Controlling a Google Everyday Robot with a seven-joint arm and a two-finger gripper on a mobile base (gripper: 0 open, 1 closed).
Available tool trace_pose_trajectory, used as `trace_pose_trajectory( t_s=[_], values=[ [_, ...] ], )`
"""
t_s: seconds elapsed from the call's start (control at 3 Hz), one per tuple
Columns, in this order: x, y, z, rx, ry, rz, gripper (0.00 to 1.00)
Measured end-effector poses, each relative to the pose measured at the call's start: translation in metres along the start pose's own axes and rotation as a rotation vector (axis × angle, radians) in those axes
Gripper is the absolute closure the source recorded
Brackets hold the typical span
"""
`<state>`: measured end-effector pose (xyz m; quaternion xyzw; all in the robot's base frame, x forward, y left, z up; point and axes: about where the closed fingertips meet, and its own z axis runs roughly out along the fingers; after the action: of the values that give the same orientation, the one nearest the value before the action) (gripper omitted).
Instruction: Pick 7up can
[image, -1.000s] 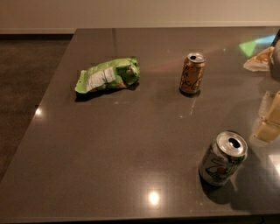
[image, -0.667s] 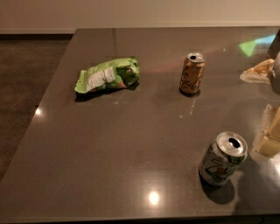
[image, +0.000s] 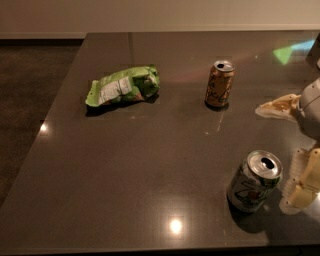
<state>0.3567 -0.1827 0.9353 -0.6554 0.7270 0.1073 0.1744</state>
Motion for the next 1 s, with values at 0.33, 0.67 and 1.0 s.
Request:
trace_pose_trajectory(
  t_s=[0.33, 0.67, 1.0],
  values=[
    [-0.001, 0.011, 0.012, -0.012, -0.039, -0.043, 0.00],
    [0.003, 0.013, 0.022, -0.002, -0.053, -0.067, 0.00],
    [0.009, 0.012, 0.026, 0.014, -0.069, -0.088, 0.32]
  ],
)
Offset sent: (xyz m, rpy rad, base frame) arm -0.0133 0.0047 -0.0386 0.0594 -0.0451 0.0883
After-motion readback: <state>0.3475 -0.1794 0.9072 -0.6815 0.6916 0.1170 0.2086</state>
